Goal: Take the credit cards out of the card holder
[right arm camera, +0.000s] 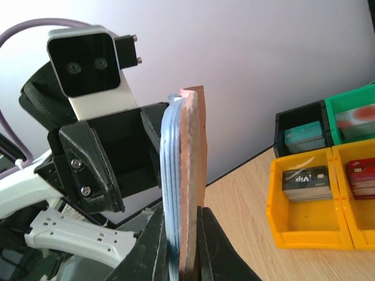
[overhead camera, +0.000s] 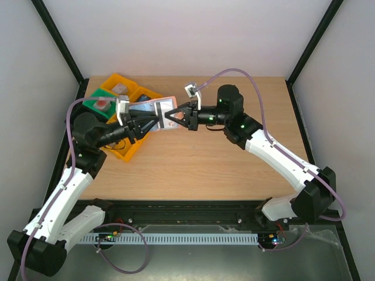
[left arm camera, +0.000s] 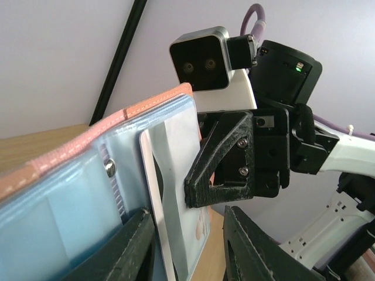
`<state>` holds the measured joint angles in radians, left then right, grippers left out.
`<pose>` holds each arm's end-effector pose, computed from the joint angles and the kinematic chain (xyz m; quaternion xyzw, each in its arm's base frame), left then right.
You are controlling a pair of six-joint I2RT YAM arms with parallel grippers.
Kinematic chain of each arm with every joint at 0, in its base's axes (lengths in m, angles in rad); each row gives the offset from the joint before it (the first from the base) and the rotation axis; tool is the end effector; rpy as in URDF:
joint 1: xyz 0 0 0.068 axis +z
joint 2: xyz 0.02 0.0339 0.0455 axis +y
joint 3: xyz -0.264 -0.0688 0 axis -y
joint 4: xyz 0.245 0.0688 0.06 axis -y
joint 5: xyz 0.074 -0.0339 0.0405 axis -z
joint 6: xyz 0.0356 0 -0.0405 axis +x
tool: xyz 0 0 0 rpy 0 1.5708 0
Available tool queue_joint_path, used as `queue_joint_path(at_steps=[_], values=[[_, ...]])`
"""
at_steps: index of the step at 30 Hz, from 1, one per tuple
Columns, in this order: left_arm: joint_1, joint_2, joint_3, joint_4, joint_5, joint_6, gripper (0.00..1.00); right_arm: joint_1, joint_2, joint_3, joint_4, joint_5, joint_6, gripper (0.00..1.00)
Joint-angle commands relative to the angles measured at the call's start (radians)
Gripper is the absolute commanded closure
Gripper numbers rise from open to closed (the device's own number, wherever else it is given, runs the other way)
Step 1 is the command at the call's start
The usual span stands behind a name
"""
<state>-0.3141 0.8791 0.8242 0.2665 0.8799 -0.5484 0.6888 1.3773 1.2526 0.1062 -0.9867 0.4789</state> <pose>0.1761 -0.0861 0.3836 0.2625 0.6035 -0.5373 0.5274 0.2231 0.2221 0.3999 -0.3958 0.5903 0.6221 0.3285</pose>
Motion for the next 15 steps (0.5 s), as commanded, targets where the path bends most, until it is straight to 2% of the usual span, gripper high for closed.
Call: queue_joint_path(at_steps=[1, 5, 10, 13, 15], values=[[-0.051, 0.022, -0.018, 0.06, 0.083, -0.028, 0.67, 0.069, 0.028, 0.037, 0.182, 0.044, 0.057, 0.98], [-0.052, 0.017, -0.035, 0.119, 0.107, -0.051, 0.67, 0.069, 0.044, 0.009, 0.335, 0.162, 0.191, 0.98], [-0.057, 0.016, -0.05, 0.189, 0.153, -0.077, 0.67, 0.077, 0.056, 0.0, 0.459, 0.216, 0.27, 0.98], [-0.061, 0.016, -0.056, 0.255, 0.184, -0.098, 0.68, 0.1, 0.076, 0.02, 0.407, 0.215, 0.216, 0.98], [-0.065, 0.018, -0.059, 0.276, 0.186, -0.112, 0.75, 0.114, 0.094, 0.031, 0.352, 0.202, 0.171, 0.98]])
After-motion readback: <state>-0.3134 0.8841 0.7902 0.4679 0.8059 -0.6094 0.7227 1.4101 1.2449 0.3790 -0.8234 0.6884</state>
